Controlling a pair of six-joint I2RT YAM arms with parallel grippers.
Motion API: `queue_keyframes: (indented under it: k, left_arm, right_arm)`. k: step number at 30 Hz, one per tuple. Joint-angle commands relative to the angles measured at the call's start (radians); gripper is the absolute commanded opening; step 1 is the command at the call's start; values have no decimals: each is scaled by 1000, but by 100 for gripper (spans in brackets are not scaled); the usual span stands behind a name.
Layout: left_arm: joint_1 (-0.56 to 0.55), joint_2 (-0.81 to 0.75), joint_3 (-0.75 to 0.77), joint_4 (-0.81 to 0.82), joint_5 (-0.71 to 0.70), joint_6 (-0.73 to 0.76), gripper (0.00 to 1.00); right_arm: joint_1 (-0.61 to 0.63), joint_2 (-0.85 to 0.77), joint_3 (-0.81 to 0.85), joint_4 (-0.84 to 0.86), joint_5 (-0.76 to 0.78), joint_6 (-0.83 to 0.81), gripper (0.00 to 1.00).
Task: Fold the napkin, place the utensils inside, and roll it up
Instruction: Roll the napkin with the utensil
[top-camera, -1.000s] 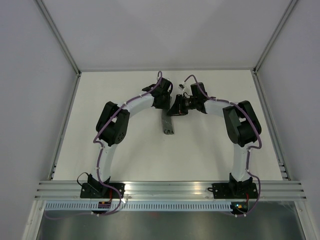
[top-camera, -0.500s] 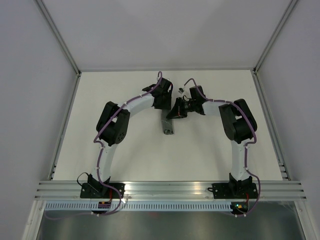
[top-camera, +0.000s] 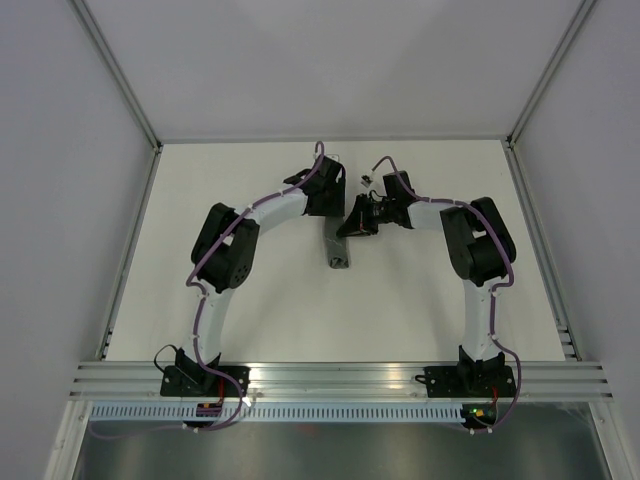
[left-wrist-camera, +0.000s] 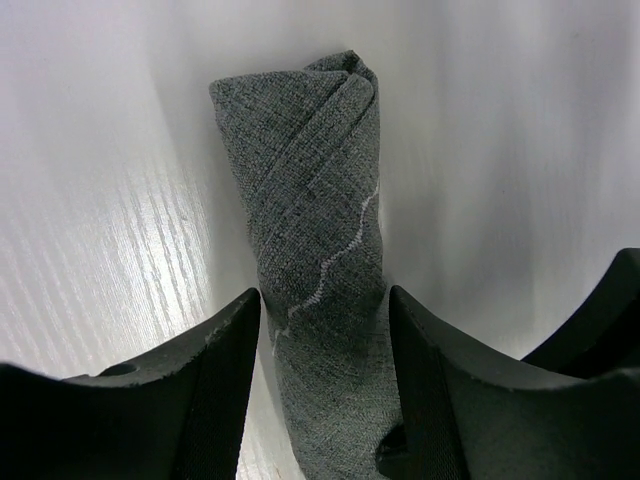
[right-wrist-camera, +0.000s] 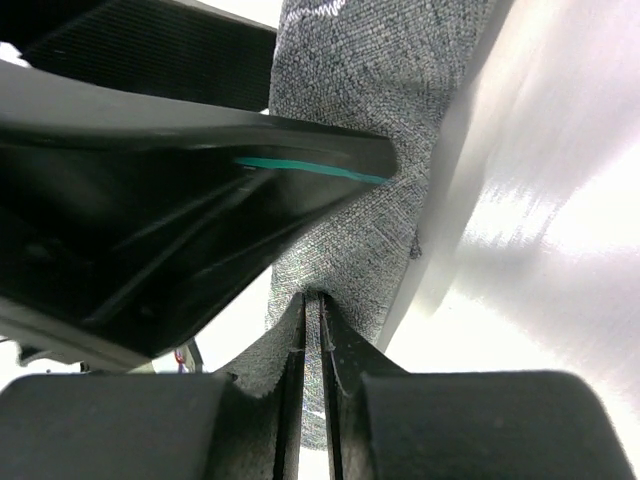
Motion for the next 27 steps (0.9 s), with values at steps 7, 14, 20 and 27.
queue_keyframes:
  k: [7, 14, 20, 27]
  left_arm:
    - [21, -141, -70, 124, -14, -41, 60]
    - [33, -157, -123, 124, -17, -62, 54]
    - [41, -125, -151, 128, 7, -62, 38]
    - [42, -76, -139, 119, 29, -61, 37]
  right_arm:
    - [-7, 16, 8, -17, 22, -11, 14]
    - [-6, 16, 17, -23, 22, -12, 14]
    - [-7, 20, 20, -26, 19, -19, 14]
    - [-6, 21, 30, -33, 19, -23, 14]
